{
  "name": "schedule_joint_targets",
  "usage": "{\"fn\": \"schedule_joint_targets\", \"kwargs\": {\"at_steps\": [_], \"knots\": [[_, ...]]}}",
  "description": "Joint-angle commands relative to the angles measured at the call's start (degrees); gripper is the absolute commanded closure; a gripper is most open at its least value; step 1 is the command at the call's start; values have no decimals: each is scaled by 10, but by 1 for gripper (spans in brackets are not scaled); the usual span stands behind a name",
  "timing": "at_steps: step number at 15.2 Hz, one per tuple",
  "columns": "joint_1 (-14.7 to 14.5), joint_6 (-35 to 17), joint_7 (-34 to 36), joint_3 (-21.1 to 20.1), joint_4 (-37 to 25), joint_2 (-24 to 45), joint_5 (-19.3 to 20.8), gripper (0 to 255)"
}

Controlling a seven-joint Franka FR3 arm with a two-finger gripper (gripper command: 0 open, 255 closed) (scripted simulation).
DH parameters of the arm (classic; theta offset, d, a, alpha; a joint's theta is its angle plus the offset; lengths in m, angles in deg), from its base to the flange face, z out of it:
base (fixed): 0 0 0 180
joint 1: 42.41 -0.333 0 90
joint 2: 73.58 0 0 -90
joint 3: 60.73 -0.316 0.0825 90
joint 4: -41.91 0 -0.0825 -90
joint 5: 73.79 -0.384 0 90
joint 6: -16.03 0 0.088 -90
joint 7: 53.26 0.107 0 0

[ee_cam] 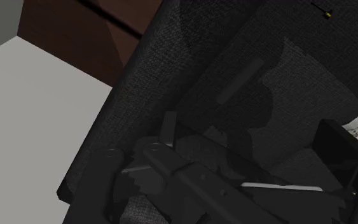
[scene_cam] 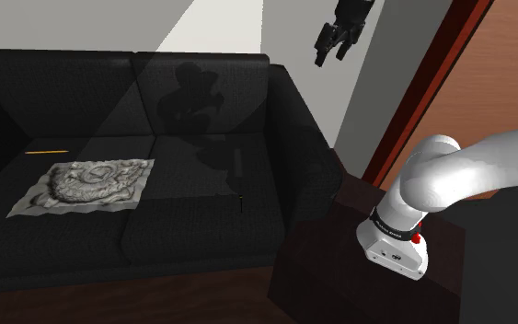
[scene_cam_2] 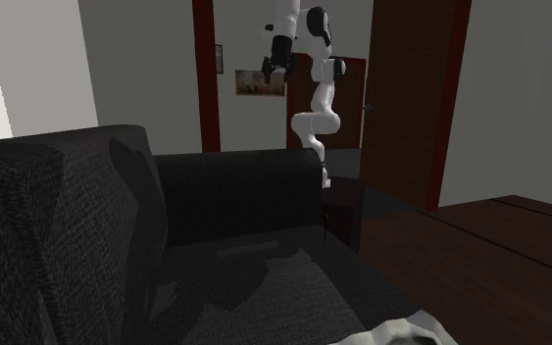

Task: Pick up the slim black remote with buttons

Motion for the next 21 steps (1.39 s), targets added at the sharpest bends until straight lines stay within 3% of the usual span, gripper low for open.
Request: {"fn": "schedule_joint_targets", "kwargs": {"at_steps": [1,11,21], "knots": [[0,0,0,0,0,0,0,0],[9,-177,93,-14,88,110,-31,0],[8,-350,171,-24,100,289,-67,0]]}}
